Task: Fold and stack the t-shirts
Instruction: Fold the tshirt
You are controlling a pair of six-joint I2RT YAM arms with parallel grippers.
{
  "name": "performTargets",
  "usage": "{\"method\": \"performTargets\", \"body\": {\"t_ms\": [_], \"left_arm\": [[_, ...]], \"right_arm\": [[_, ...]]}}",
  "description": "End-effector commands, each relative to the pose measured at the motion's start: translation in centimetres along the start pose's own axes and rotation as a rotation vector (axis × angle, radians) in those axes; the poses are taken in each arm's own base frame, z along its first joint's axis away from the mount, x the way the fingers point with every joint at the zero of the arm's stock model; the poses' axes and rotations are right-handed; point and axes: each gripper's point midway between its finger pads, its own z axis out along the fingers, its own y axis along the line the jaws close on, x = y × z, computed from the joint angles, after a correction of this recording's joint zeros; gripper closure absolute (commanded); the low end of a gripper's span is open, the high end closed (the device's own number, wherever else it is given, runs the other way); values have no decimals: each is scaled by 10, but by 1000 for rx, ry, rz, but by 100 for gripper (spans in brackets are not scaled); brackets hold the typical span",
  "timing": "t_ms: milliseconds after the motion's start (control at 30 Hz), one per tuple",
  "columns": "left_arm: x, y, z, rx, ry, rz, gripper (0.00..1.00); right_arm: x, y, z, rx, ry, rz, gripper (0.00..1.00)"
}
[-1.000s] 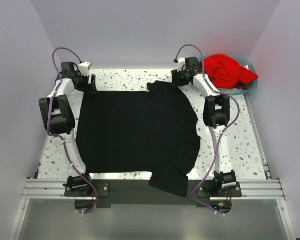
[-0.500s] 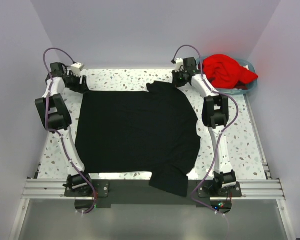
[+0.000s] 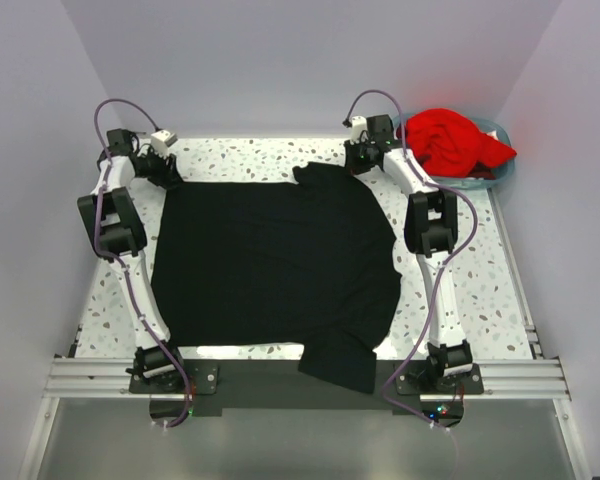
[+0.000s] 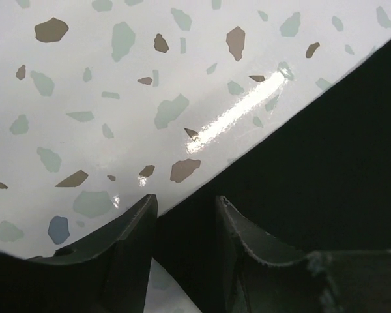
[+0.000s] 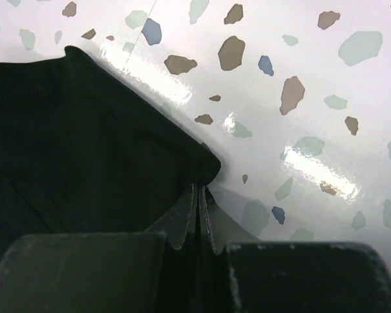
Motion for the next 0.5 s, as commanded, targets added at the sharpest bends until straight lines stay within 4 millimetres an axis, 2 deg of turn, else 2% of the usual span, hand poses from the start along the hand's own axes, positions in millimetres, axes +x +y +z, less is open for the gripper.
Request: {"method": "performTargets", "body": {"t_ms": [0, 67, 167, 200, 300, 333, 400, 467], "left_arm": [[-10, -5, -5, 59, -46, 27, 55], [-14, -8, -7, 79, -71, 17, 57], [-21, -9, -9, 83, -98, 16, 66], [-23, -9, -9, 86, -107, 12, 74], [-30, -8, -11, 90, -126, 18, 86], [-32, -9, -12, 89, -130, 23, 95], [-33, -7, -13, 81, -130, 26, 100], [-34, -6, -13, 73, -127, 30, 100]], "right_arm": [[-35, 2, -16, -17, -92, -46, 100], [-37, 1, -17, -16, -98, -46, 100], [-42, 1, -18, -19, -113, -43, 100], [-44, 1, -19, -24, -118, -38, 100], [-57, 0, -25, -24, -155, -30, 100], [-59, 0, -26, -28, -160, -28, 100], [-68, 0, -31, -28, -185, -26, 100], [-74, 1, -34, -32, -198, -32, 100]]}}
